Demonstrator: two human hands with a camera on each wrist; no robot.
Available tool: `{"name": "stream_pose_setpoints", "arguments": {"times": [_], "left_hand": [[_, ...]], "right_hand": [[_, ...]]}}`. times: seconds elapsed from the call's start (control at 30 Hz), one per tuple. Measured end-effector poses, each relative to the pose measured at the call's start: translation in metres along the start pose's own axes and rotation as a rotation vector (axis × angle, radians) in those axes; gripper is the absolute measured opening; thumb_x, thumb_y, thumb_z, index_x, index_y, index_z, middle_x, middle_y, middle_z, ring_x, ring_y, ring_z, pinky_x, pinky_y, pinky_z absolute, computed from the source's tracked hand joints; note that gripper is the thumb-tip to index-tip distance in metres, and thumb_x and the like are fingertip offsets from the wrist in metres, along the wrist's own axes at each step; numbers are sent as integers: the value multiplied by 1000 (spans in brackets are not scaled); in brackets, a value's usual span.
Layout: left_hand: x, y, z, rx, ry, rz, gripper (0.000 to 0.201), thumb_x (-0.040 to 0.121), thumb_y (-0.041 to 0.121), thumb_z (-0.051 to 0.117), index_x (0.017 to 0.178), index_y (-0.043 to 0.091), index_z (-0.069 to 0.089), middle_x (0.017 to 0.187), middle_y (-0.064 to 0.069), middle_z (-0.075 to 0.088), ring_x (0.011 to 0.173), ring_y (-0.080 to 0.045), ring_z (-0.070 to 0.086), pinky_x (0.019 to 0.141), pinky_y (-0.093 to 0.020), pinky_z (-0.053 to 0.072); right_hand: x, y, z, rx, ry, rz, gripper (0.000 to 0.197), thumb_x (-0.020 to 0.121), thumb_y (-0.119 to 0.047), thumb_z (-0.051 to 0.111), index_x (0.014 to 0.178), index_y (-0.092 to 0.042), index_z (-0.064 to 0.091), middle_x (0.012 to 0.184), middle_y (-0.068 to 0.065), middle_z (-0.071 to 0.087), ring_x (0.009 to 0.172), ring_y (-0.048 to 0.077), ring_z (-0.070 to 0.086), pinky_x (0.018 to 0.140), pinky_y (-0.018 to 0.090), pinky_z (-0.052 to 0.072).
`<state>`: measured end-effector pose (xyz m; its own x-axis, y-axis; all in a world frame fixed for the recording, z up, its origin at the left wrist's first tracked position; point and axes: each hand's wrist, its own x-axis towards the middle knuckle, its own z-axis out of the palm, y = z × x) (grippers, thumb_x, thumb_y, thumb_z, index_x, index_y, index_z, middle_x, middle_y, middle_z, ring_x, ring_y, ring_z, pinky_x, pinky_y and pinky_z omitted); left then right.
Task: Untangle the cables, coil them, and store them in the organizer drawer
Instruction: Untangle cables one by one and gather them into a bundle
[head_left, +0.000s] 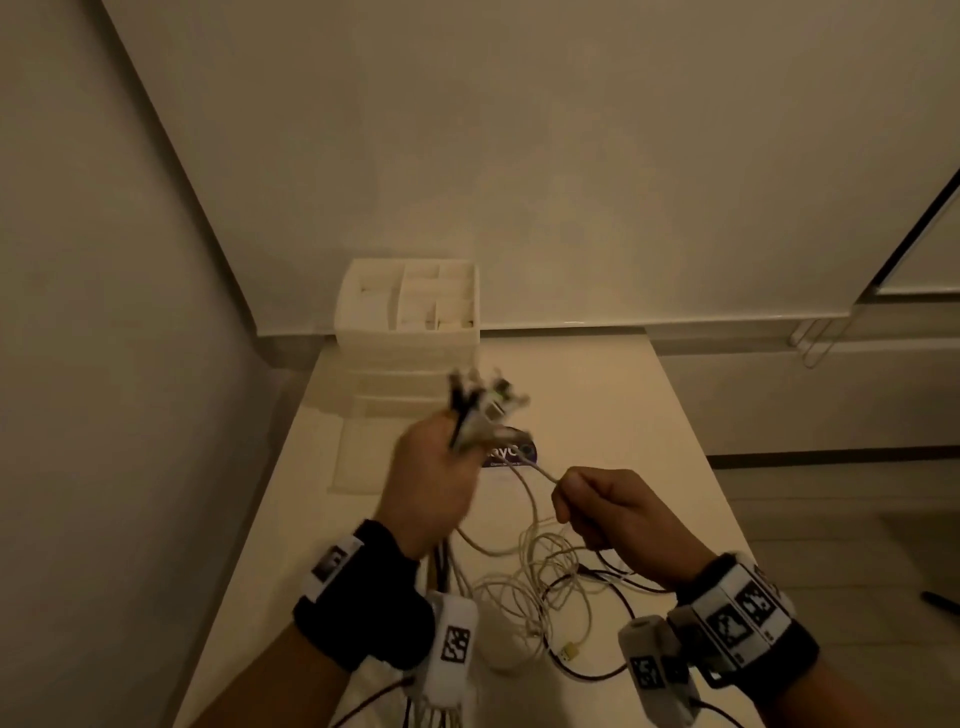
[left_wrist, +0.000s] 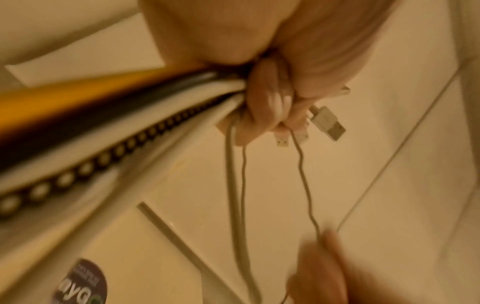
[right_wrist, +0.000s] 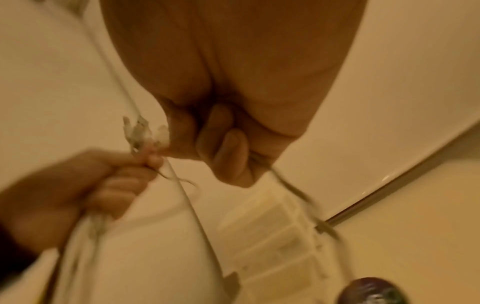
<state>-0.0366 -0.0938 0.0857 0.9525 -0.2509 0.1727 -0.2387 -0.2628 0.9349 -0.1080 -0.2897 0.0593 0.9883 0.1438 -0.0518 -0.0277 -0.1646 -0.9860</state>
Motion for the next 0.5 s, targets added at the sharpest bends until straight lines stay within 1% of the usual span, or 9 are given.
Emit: {"name": "stream_pose_setpoints", "arguments": {"times": [0.03, 0.07, 0.17, 0.27, 0.33, 0.4, 0.43, 0.47, 0.5], "left_hand": [[7, -2, -11, -93, 91, -36, 12, 90, 5, 61, 89, 10, 71, 45, 12, 46, 36, 3, 35, 39, -20, 30], [14, -3, -23, -196, 174, -70, 9, 91, 7, 60, 87, 7, 68, 47, 10, 41, 34, -3, 30, 39, -17, 27], [27, 4, -59, -387, 373, -78, 13, 87, 16, 61, 75, 15, 58, 44, 8, 32, 32, -8, 22, 38, -15, 24], [30, 4, -78, -415, 539, -72, 14, 92, 8, 61, 80, 15, 59, 43, 9, 32, 33, -9, 22, 39, -16, 24], [27, 2, -82, -359, 600, -46, 12, 89, 11, 65, 79, 17, 64, 44, 9, 38, 35, -11, 25, 40, -19, 28], [21, 1, -82, -316, 643, -7, 3, 88, 17, 68, 85, 17, 69, 47, 10, 45, 36, -11, 30, 42, -22, 31], [17, 1, -80, -294, 637, 11, 5, 87, 19, 70, 89, 15, 71, 48, 12, 47, 38, -11, 32, 42, -23, 32], [13, 2, -75, -267, 588, 20, 10, 85, 21, 72, 91, 14, 72, 48, 12, 49, 38, -10, 34, 43, -24, 33], [8, 4, -67, -235, 491, 32, 9, 84, 20, 73, 91, 14, 73, 47, 12, 50, 38, -8, 36, 43, -23, 33]], "right_hand": [[0, 8, -4, -45, 23, -8, 39, 101, -29, 42, 70, -12, 57, 54, -5, 35, 49, 8, 28, 49, 22, 26], [-1, 17, -8, -73, 46, -10, 39, 101, -29, 42, 68, -13, 57, 55, -1, 35, 50, 9, 29, 49, 23, 26], [-4, 38, -17, -127, 110, -11, 40, 93, -42, 45, 65, -14, 54, 61, 8, 38, 52, 12, 31, 51, 24, 29], [-2, 51, -16, -185, 170, -47, 42, 88, -50, 43, 65, -16, 55, 61, 4, 42, 55, 11, 37, 55, 23, 34], [3, 55, -14, -240, 219, -52, 43, 87, -53, 42, 62, -19, 53, 59, -1, 43, 56, 9, 39, 57, 24, 36], [7, 54, -14, -293, 275, -45, 42, 87, -53, 41, 60, -21, 52, 56, -3, 43, 53, 8, 39, 56, 26, 35], [9, 50, -15, -306, 292, -41, 42, 89, -49, 43, 60, -20, 52, 55, -2, 42, 52, 8, 38, 55, 27, 35], [10, 45, -16, -322, 291, -39, 41, 94, -42, 46, 61, -18, 52, 54, -2, 42, 51, 9, 38, 54, 28, 34], [12, 36, -16, -340, 268, -43, 40, 98, -34, 47, 62, -16, 52, 55, -2, 42, 52, 9, 38, 55, 29, 35]]}}
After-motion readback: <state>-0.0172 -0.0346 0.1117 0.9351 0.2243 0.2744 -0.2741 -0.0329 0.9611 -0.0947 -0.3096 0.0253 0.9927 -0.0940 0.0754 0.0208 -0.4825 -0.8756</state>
